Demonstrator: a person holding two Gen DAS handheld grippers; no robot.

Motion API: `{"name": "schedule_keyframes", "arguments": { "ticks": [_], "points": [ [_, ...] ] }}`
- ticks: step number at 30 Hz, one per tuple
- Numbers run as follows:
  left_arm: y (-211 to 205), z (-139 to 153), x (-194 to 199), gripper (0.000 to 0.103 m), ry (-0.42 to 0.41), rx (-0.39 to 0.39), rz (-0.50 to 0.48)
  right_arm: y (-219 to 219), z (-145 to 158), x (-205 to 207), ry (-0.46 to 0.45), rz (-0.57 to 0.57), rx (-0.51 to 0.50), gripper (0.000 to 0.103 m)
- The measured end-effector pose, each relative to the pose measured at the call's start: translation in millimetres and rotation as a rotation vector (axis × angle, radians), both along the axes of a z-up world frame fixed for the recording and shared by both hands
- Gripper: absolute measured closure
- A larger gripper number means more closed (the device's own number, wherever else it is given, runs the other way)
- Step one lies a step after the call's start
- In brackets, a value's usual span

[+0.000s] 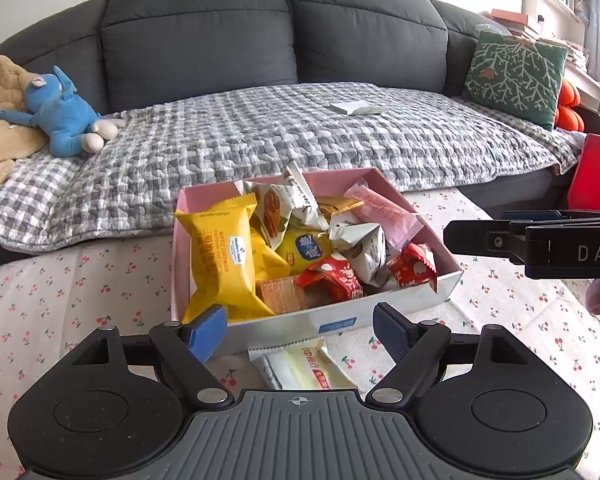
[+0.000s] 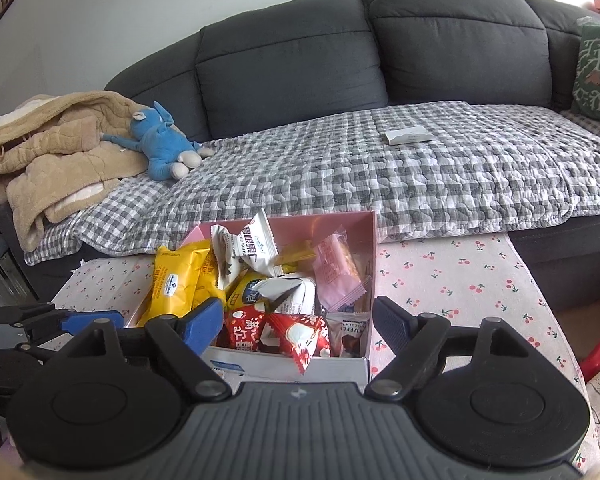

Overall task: Organize snacks
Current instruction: 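Withdraw both grippers from the box toward the last loose packets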

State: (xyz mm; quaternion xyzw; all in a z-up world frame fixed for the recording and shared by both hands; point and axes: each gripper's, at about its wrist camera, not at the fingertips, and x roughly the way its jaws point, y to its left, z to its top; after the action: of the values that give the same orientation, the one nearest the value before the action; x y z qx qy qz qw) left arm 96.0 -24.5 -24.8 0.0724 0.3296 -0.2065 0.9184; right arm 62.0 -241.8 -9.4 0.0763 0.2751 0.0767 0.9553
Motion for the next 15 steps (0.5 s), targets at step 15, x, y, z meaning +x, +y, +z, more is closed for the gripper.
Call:
{"name": "schedule_keyframes", "arguments": {
  "ticks": [15],
  "points": [
    [33.3,-15.4,-34.6,0.006,0.016,0.052,-0.025,27.2,-11.2,-26.4,0.03,0.03,-0.089,0.0]
  ]
}}
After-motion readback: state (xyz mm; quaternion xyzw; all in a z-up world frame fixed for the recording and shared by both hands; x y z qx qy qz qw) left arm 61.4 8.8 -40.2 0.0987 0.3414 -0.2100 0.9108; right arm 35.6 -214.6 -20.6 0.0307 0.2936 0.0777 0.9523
